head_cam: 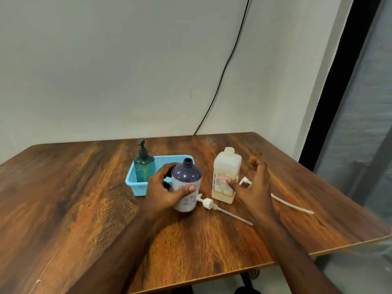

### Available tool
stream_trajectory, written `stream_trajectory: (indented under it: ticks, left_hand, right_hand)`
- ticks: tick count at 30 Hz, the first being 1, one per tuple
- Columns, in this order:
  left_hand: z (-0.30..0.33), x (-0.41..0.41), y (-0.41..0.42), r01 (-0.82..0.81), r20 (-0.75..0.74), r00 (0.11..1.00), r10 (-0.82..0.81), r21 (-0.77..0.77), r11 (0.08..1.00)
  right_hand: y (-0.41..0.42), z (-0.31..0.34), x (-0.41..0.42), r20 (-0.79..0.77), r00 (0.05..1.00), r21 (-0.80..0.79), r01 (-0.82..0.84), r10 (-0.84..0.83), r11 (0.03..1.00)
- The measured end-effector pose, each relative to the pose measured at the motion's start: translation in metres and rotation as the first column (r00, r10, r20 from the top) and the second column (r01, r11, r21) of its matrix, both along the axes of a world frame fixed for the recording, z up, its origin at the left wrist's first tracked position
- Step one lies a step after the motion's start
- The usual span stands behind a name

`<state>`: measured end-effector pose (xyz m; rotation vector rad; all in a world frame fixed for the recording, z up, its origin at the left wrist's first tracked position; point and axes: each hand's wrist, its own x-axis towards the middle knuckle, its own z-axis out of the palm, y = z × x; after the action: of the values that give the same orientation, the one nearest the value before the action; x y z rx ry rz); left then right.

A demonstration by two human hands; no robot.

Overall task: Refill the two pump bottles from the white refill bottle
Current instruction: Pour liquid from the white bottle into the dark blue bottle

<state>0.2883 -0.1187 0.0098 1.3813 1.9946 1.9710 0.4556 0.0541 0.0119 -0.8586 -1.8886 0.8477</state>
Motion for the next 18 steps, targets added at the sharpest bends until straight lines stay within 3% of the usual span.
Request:
stream_trajectory:
  ticks: [4, 8, 18]
  left_hand:
    - [0.01, 0.0, 0.018, 0.006, -0.036, 0.999, -0.007, -0.013, 1.0]
    - [0.005, -0.003, 0.027, 0.028, -0.022, 0.999, -0.029, -0.002, 1.0]
    - [-0.002, 0.004, 0.025, 0.085, -0.054, 0.995, -0.086, -0.017, 0.996]
  right_hand:
    - [0.017, -0.007, -0.012, -0.018, 0.975, -0.195, -0.22, 0.221, 0.956]
    - [0.028, -0.021, -0.021, -0.001, 0.948, -0.26, -0.307, 0.317, 0.916]
    - [0.02, -0.027, -0.026, 0.016, 0.957, -0.072, -0.286, 0.288, 0.955]
